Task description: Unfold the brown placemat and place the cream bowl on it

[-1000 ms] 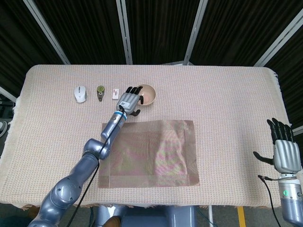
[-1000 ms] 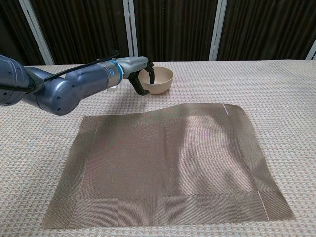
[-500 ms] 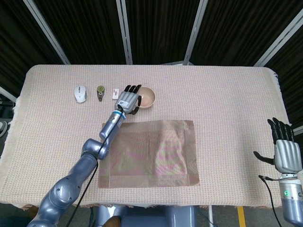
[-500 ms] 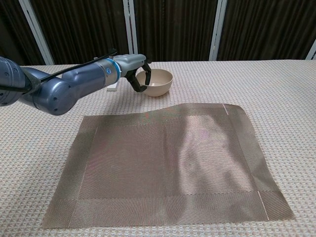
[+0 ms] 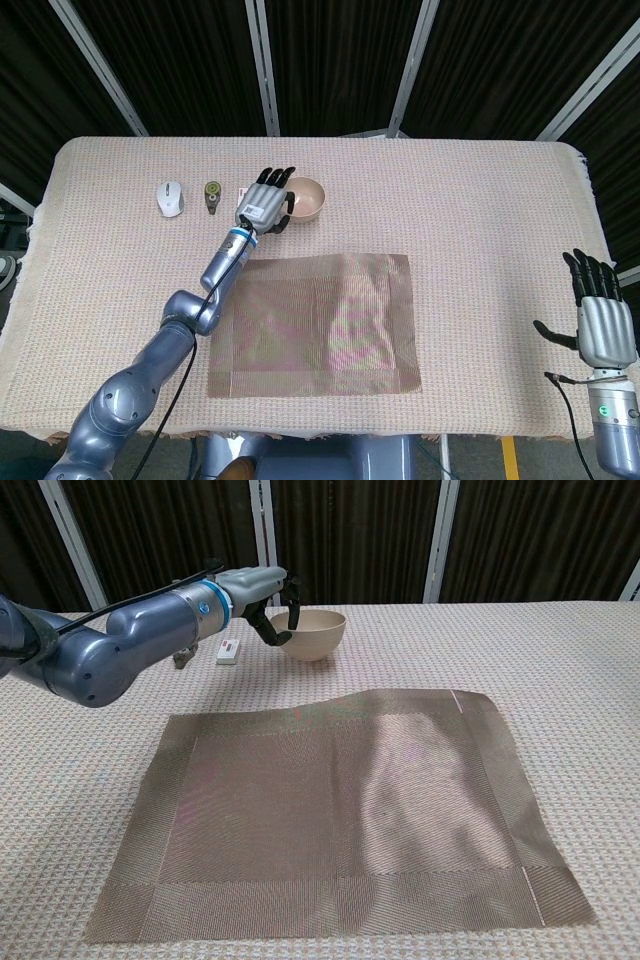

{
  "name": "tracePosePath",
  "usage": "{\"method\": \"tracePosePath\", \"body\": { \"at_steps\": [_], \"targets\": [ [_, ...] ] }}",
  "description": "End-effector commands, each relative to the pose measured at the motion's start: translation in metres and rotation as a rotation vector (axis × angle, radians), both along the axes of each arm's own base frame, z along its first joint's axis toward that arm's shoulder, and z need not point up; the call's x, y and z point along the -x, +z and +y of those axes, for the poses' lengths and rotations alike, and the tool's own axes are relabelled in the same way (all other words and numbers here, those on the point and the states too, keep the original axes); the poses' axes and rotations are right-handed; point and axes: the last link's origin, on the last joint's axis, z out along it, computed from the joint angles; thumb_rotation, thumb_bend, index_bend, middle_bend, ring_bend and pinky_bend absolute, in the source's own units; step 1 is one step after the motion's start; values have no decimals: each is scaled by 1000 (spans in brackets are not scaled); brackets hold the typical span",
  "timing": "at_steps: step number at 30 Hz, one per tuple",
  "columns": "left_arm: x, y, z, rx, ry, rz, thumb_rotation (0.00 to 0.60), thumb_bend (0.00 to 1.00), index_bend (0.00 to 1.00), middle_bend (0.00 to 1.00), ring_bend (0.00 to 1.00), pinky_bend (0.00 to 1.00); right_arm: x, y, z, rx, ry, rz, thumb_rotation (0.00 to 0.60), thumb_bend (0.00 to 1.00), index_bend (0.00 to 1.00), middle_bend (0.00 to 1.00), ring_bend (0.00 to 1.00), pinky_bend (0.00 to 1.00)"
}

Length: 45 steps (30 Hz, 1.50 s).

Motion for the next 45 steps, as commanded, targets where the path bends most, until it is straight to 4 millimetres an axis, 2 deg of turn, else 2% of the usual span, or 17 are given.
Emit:
{"method": "tracePosePath", "body": {
  "at_steps": [1, 6, 10, 20, 30, 34, 35, 40, 45],
  "targets": [
    [3, 6, -1, -4, -17, -29, 600, 418, 709, 0, 0, 0, -1, 0, 1, 1, 4, 0, 600, 0, 0, 0, 0, 0],
    [3, 9, -13, 29, -84, -87, 600, 418, 711, 0, 0, 0, -3, 0, 2, 4, 11, -1, 600, 0, 0, 0, 0, 0],
    [7, 9, -31, 89, -135, -150, 600, 418, 710, 0, 0, 0, -3, -1, 3, 2, 12, 1, 600, 0, 0, 0, 0, 0],
    [19, 23, -98, 228, -289, -231, 600, 418, 710, 0, 0, 0, -2, -3, 3, 14, 12, 31, 600, 0, 0, 0, 0, 0],
    [43, 33, -156, 316, -365, -200, 600, 419, 710, 0, 0, 0, -4, -3, 6, 13, 19, 26, 600, 0, 0, 0, 0, 0],
    [51, 31, -174, 342, -381, -172, 600, 418, 710, 0, 0, 0, -4, -2, 6, 16, 20, 22, 600, 0, 0, 0, 0, 0],
    [55, 25, -180, 353, -391, -140, 600, 419, 710, 0, 0, 0, -4, -1, 7, 19, 21, 18, 600, 0, 0, 0, 0, 0],
    [59, 11, -189, 362, -401, -115, 600, 420, 712, 0, 0, 0, -5, 1, 8, 24, 27, 17, 600, 0, 0, 0, 0, 0],
    [61, 6, -191, 345, -405, -97, 600, 408, 706, 0, 0, 0, -4, 3, 9, 26, 30, 15, 600, 0, 0, 0, 0, 0]
  ]
}}
